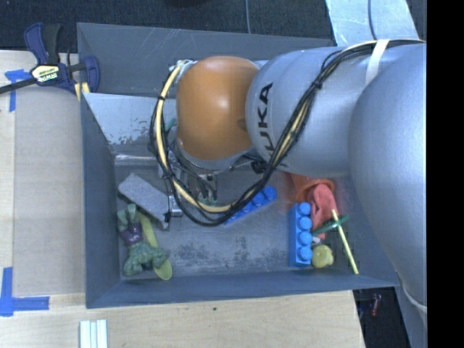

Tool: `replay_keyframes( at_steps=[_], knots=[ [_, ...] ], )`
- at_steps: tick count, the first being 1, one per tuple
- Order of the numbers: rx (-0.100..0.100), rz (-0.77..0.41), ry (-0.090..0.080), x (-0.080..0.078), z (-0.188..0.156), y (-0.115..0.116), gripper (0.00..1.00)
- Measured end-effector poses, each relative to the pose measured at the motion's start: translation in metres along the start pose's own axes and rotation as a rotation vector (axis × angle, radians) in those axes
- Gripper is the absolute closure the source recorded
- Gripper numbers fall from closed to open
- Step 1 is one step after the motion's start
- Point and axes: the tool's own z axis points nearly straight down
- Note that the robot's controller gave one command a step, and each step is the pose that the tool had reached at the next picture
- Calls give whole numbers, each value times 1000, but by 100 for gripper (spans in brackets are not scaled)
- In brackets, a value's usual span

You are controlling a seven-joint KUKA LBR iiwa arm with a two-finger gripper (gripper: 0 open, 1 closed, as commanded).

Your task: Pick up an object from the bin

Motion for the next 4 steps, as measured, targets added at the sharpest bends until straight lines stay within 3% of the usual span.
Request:
replay_keyframes(
  at_steps=[1, 2, 3, 4],
  knots=[
    [-2, 4, -7, -2, -5, -1, 0],
    [-2, 105, -9, 10, 19, 18, 0],
    [-2, -24, -7, 29, 44, 23, 0],
    [-4, 59, -9, 41, 75, 35, 0]
  ],
)
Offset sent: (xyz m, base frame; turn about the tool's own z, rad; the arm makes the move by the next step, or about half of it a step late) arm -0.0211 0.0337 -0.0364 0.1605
